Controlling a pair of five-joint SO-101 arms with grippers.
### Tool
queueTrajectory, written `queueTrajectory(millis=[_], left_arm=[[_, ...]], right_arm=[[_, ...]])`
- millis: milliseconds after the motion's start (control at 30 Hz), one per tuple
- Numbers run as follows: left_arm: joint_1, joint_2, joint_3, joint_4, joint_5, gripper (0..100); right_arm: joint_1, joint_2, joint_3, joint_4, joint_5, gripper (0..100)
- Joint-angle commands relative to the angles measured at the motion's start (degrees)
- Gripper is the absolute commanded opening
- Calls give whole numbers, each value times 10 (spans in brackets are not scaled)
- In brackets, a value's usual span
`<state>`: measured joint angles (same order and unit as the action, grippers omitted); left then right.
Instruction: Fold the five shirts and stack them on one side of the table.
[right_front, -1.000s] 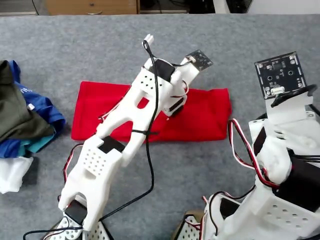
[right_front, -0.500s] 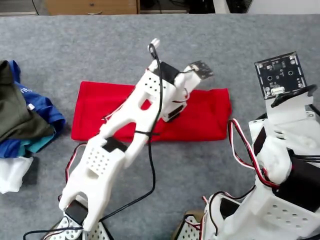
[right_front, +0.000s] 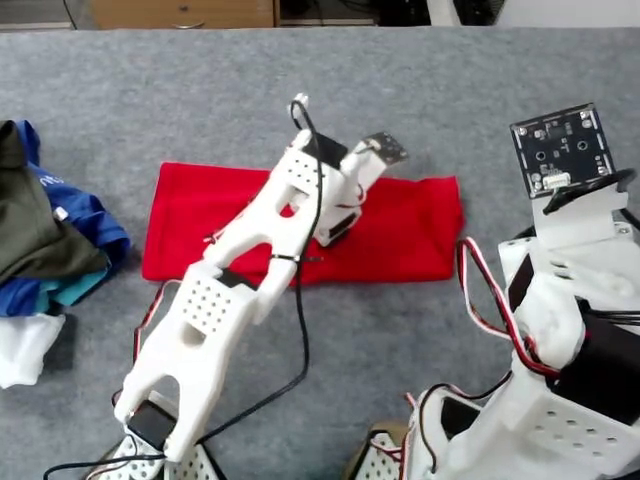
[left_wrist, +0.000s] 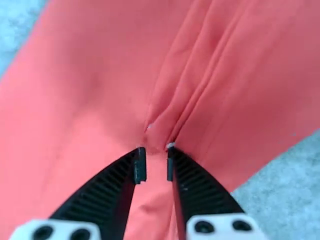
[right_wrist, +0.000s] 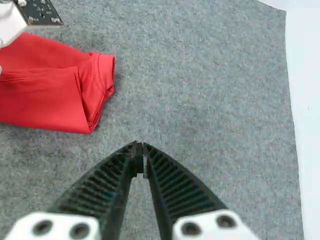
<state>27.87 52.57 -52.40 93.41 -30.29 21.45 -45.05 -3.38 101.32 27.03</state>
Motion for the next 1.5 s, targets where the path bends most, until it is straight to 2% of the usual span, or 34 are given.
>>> queueTrajectory(millis=[0, 133, 233, 367, 467, 600, 767, 933, 1133, 1467], left_arm=[[-4, -23, -82, 58, -1, 81], [4, -30, -120, 74, 87, 83], [-31, -65, -117, 74, 145, 84], [-111, -109, -107, 74, 204, 86], [-185, -133, -85, 74, 195, 91], [-284, -149, -55, 74, 188, 186], [-364, -147, -22, 74, 155, 204], [-392, -121, 21, 56, 137, 204], [-424, -57, 10, 41, 136, 204], [-406, 7, -25, 44, 136, 204]], right_arm=[[7, -7, -5, 10, -2, 3], [7, -7, -5, 10, -2, 3], [7, -7, -11, 10, -2, 3], [17, -7, -20, 9, -1, 3], [20, -7, -15, 10, 18, 3], [20, -7, -15, 10, 25, 3], [20, -7, -15, 11, 25, 4], [20, -7, -15, 11, 25, 4], [21, -7, -15, 11, 25, 4], [21, -57, 29, 11, 26, 4]])
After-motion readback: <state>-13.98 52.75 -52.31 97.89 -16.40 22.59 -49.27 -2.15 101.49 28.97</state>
